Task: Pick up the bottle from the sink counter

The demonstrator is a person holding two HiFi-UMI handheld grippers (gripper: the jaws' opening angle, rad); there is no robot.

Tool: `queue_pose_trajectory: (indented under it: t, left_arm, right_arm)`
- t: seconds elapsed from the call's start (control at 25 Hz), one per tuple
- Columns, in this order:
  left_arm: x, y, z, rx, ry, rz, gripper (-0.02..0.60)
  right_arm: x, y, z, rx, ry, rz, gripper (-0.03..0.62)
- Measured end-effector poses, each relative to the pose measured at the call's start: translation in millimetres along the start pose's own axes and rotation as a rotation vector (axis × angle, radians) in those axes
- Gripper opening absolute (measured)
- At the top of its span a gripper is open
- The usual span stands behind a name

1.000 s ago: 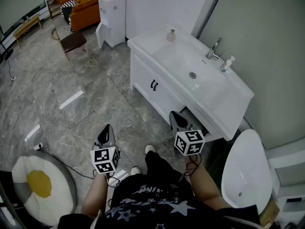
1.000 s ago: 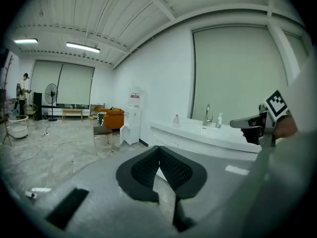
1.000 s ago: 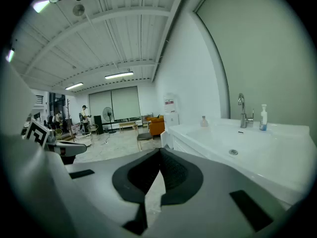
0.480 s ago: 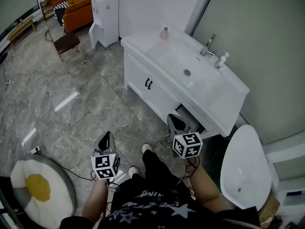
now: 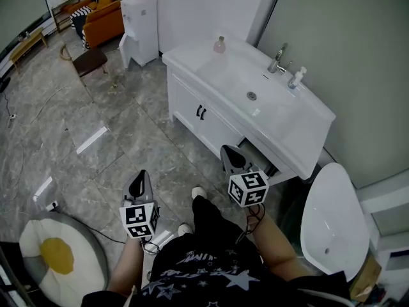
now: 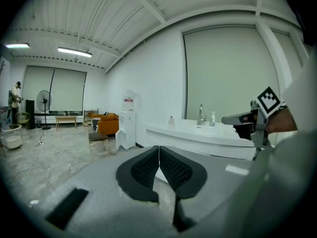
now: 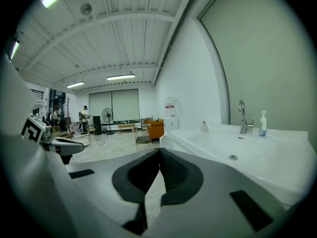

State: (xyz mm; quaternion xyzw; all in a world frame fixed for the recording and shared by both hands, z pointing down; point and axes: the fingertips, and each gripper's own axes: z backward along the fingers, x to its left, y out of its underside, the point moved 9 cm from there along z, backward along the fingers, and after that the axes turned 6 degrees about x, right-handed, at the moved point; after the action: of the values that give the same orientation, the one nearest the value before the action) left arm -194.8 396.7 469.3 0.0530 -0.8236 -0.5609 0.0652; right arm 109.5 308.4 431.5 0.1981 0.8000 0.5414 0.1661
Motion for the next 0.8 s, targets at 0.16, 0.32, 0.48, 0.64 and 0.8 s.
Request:
queue_pose_trajectory:
  t: [0.16, 0.32, 0.48, 0.64, 0.8]
  left_arm:
    - [10, -13, -14, -0.019, -0.005, -0.017, 0.021]
    - [23, -20, -44, -0.002, -0.018, -0.023, 0.021]
    - [38, -31, -86, 0.019, -0.031, -0.025, 0.021]
    - [55, -53, -141, 0.032, -0.042, -0.034, 0.021]
    - [64, -79, -206, 0.051, -0.035, -0.031, 0.021]
  right_arm:
    - [-9, -9, -21, -0.012, 0.002, -0.006, 0.013]
    - [-24, -15, -60, -0.004, -0.018, -0.031, 0.160]
    - [-50, -22, -113, 0.031, 0.004, -0.058, 0.312]
    - [-83, -42, -171, 0.034, 0.038, -0.076, 0.390]
    - [-122, -63, -229, 0.057, 0.043, -0.085, 0.405]
